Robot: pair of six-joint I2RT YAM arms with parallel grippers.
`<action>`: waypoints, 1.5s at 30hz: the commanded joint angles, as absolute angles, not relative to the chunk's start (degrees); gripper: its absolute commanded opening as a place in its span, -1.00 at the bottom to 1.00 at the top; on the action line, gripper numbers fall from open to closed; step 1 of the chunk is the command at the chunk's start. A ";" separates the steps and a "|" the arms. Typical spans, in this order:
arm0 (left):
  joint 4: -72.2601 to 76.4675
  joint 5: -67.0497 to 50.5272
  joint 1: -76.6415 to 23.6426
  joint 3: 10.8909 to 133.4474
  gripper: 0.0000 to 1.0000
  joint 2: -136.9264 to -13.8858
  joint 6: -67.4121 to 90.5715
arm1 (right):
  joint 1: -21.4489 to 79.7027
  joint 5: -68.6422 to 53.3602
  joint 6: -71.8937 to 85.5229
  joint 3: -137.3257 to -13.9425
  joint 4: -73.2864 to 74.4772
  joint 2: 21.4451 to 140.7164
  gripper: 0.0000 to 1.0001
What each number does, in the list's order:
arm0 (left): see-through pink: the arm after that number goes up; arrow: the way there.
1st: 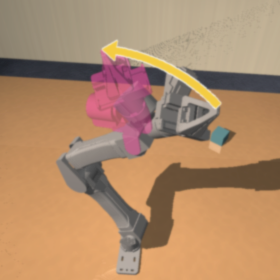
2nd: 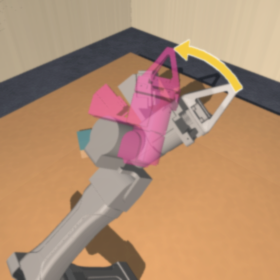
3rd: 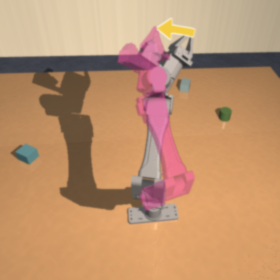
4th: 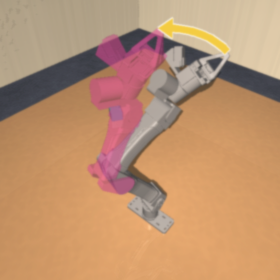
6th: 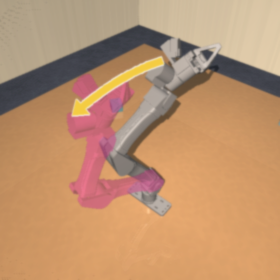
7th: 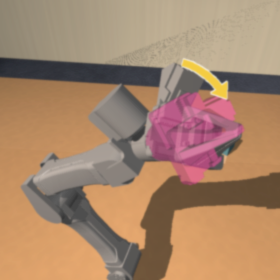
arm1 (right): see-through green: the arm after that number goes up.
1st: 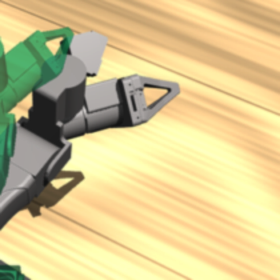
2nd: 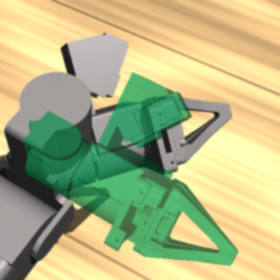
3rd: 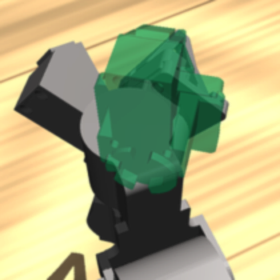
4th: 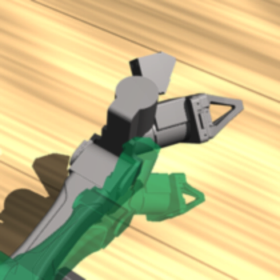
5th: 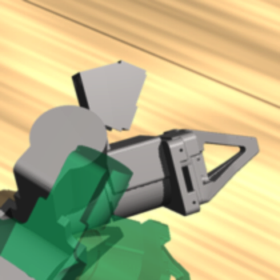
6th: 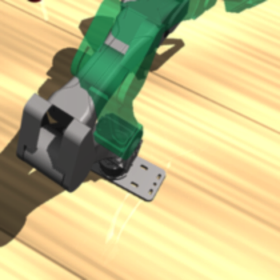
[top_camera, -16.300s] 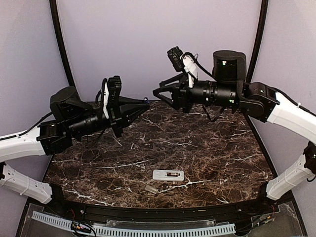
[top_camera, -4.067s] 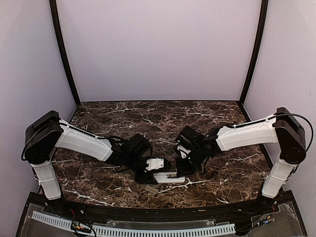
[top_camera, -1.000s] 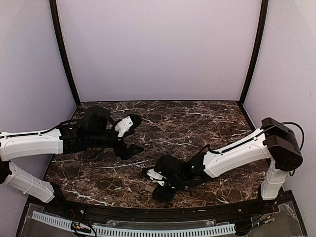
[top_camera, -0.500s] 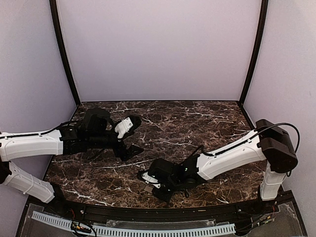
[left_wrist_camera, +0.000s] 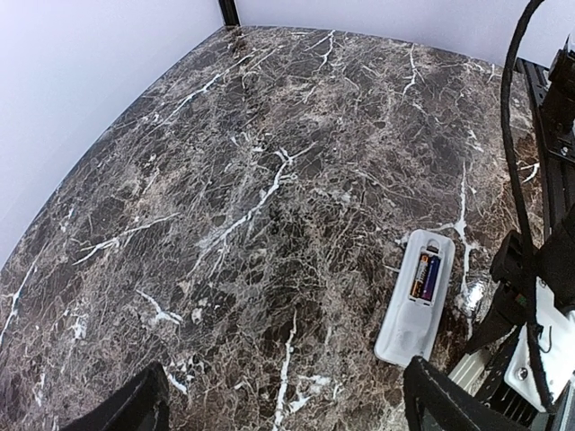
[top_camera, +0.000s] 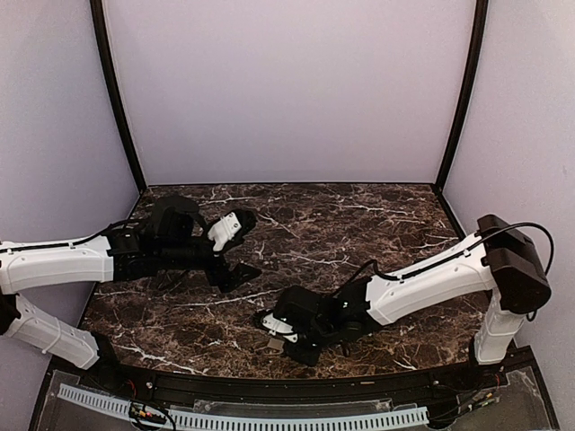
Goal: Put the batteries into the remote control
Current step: Pick up the battery cover at the center of the board, then pass from the right arm to the left
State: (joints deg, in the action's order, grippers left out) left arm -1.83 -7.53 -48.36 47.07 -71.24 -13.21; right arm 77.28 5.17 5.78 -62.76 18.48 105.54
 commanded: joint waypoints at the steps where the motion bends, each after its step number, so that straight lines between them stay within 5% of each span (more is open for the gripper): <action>1: -2.75 -9.71 -47.57 47.14 0.79 -69.42 -11.82 | 77.79 7.36 1.80 -61.27 18.94 98.76 -0.63; 19: -9.37 -42.85 -46.14 56.42 0.62 -71.61 -1.25 | 71.73 13.40 -24.20 -55.78 12.71 74.94 -0.67; 25: -3.10 -42.49 -46.08 58.10 0.61 -75.11 10.65 | 70.60 13.71 -28.15 -57.51 11.54 75.67 -0.67; 31: -5.01 -39.25 -44.44 59.31 0.21 -80.00 15.24 | 70.02 12.60 -29.83 -57.92 9.15 76.24 -0.67; 45: 4.25 -45.17 -44.21 56.45 -0.09 -82.27 19.71 | 69.09 12.17 -31.50 -59.20 7.71 78.17 -0.67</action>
